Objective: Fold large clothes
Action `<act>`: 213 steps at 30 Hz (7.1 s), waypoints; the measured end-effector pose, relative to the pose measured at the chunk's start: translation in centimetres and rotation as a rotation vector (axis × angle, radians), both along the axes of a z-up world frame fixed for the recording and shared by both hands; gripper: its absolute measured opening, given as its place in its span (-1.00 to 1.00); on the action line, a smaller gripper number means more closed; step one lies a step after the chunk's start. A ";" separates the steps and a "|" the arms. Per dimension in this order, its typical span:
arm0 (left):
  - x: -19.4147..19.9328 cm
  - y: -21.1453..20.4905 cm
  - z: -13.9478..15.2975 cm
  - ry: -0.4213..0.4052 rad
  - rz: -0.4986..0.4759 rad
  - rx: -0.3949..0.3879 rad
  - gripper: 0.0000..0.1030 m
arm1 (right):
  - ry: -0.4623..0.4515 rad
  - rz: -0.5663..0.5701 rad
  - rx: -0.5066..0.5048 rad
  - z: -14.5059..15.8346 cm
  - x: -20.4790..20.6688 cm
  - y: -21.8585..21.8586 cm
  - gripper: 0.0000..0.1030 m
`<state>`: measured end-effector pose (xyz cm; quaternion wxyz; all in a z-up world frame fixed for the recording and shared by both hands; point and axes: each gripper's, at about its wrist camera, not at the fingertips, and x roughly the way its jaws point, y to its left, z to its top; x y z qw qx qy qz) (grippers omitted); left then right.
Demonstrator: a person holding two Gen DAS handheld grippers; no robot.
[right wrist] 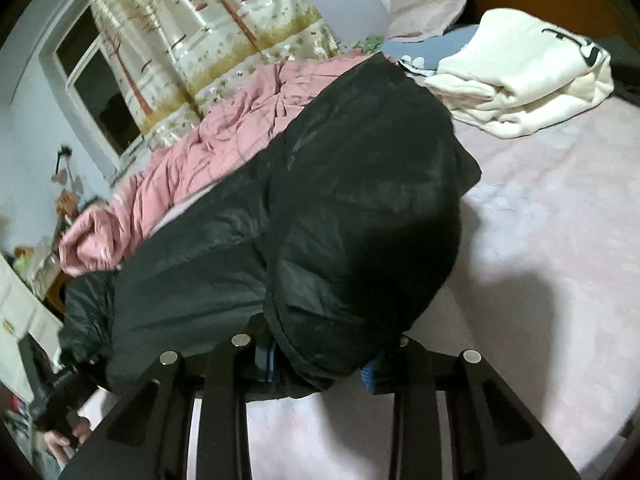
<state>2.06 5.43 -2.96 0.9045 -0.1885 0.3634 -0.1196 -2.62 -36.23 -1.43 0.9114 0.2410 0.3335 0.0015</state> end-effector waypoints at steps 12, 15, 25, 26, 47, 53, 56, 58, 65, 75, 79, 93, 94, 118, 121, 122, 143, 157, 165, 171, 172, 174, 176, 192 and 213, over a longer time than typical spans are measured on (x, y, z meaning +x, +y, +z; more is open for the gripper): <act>-2.5 0.2 1.2 -0.099 0.134 0.185 0.62 | 0.050 -0.048 0.091 -1.3 0.2 -2.2 0.63; -4.1 0.4 1.3 -0.112 0.150 0.181 0.76 | 0.035 -0.086 0.141 -1.6 0.0 -3.1 0.66; -6.5 -6.5 4.7 -0.121 -0.206 0.135 -0.25 | 0.010 -0.094 0.153 -1.6 1.2 -3.5 0.66; -6.2 -7.8 5.1 -0.121 -0.237 0.131 -0.35 | 0.012 -0.093 0.154 -1.7 1.2 -3.5 0.66; 5.6 -18.0 -0.4 0.022 -0.268 0.272 -0.92 | 0.009 -0.077 0.005 -1.2 2.0 -2.1 0.70; 6.0 -17.6 -0.6 0.008 -0.264 0.244 -0.93 | -0.046 -0.023 -0.064 -0.2 2.4 -1.1 0.39; 6.0 -17.5 -0.5 0.007 -0.270 0.237 -0.93 | -0.076 -0.021 0.001 -0.3 1.9 -1.5 0.04; 6.1 -17.4 -0.1 0.011 -0.282 0.236 -0.93 | -0.109 -0.044 0.001 0.1 1.3 -1.3 -0.12; 8.0 -15.6 5.7 -0.086 -0.246 0.228 -0.92 | -0.171 -0.046 -0.107 2.5 0.3 0.5 -0.31; 15.7 -16.7 -1.3 0.236 -0.207 0.119 -0.93 | -0.165 -0.019 -0.090 2.5 0.1 0.4 -0.32; 14.2 -17.0 0.0 0.154 -0.214 0.205 -0.93 | -0.183 -0.017 -0.109 2.8 0.0 0.6 -0.32; 4.1 -16.8 -0.6 0.139 -0.328 0.170 -0.95 | -0.215 0.020 -0.119 3.5 -0.5 1.8 -0.32; 4.3 -16.6 -0.5 0.145 -0.317 0.141 -0.95 | -0.229 0.023 -0.143 3.7 -0.8 2.2 -0.32; 0.9 1.2 0.3 0.094 -0.046 0.027 0.44 | -0.164 -0.149 -0.237 5.4 -1.0 -5.6 -0.41; 1.1 1.1 -0.3 0.113 -0.085 -0.029 0.14 | -0.161 -0.161 -0.238 4.8 -1.1 -5.4 -0.40; 1.1 1.0 -0.2 0.110 -0.094 -0.025 -0.02 | -0.161 -0.162 -0.232 4.7 -1.1 -5.4 -0.40; -1.6 -5.8 1.5 0.009 -0.223 0.132 -0.55 | -0.266 -0.205 -0.473 11.1 -3.8 -3.5 -0.40; -1.7 -5.3 1.6 0.000 -0.226 0.124 -0.54 | -0.369 0.006 -0.634 15.6 -4.6 9.4 -0.37; -1.7 -4.9 1.8 -0.002 -0.231 0.104 -0.53 | -0.388 0.100 -0.593 14.4 -4.4 15.9 -0.37; -2.2 -4.5 2.3 -0.021 -0.249 0.072 -0.50 | -0.371 0.171 -0.575 12.0 -3.5 19.9 -0.37; -2.3 -4.4 2.6 -0.034 -0.255 0.071 -0.49 | -0.365 0.181 -0.583 11.7 -3.4 20.6 -0.37; -2.4 -4.2 2.9 -0.050 -0.261 0.069 -0.48 | -0.356 0.207 -0.574 11.1 -3.0 21.7 -0.37; -2.3 -3.9 2.8 -0.041 -0.252 0.062 -0.47 | -0.339 0.240 -0.530 10.4 -2.6 22.4 -0.37; -6.4 2.0 7.2 -0.299 -0.082 -0.063 0.17 | -0.283 0.407 -0.221 7.9 -0.5 24.1 0.88; -4.9 -9.2 14.0 -0.417 -0.299 0.057 0.82 | -0.175 0.200 -0.253 5.3 0.9 10.9 -0.20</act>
